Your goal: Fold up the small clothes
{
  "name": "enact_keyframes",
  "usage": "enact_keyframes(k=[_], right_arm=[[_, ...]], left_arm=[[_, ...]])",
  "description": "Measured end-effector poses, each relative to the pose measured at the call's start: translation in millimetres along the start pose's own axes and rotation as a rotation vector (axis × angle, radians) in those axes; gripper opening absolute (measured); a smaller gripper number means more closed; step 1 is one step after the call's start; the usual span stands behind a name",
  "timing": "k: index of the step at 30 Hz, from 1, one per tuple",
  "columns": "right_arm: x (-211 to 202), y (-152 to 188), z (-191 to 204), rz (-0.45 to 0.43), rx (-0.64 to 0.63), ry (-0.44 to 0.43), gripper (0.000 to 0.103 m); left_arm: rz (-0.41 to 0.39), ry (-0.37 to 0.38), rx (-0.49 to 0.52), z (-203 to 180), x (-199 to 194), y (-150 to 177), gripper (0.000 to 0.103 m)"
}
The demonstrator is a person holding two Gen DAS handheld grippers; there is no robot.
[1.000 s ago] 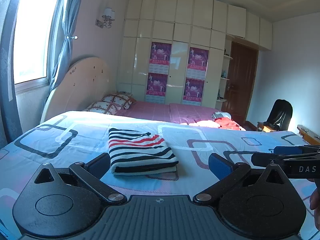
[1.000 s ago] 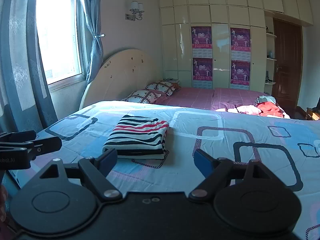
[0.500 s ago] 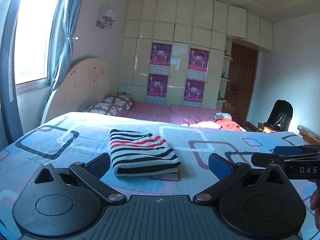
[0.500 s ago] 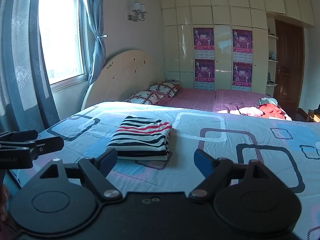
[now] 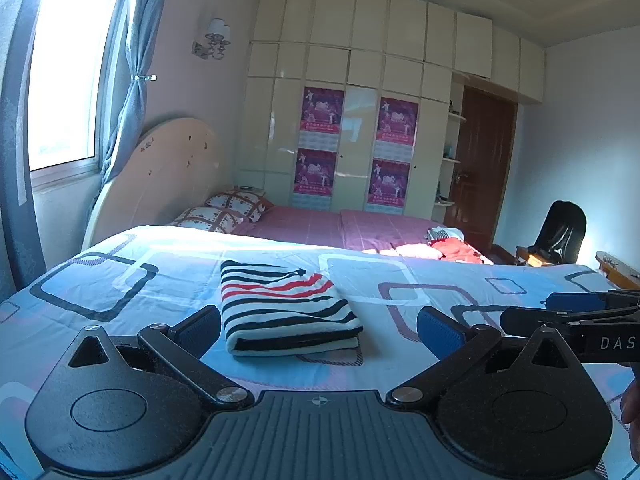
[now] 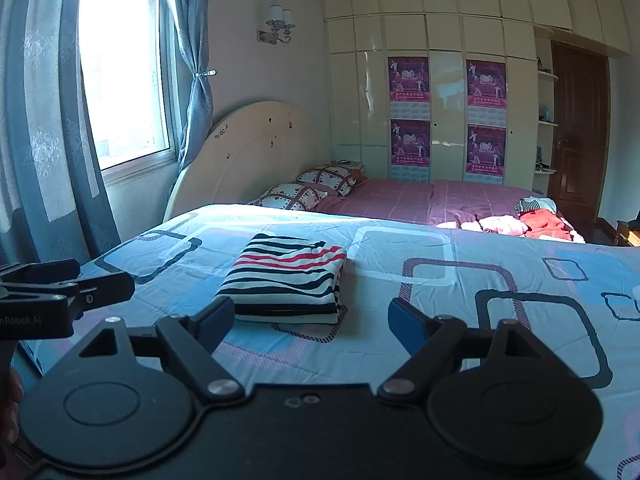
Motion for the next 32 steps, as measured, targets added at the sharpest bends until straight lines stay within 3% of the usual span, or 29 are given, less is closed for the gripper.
enact_keyframes(k=[26, 32], right_arm=[[1.2, -1.2, 2.0, -0.002, 0.003, -0.003, 0.084], [0.8, -2.7, 1.2, -0.002, -0.003, -0.003, 0.084]], left_arm=[[0.003, 0.019, 0.000, -5.0, 2.8, -1.1, 0.103], [-0.001, -0.010, -0.018, -3.2, 3.1, -0.3, 0.103]])
Point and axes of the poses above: each gripper's, at about its wrist camera, not at the fingertips, and x roughly the way its jaws point, z to its left, y to its underside, the point moved 6 cm from there along x, roughly the way its jaws point, and after that the axes turned 10 degrees about z, right-handed, at the moved point
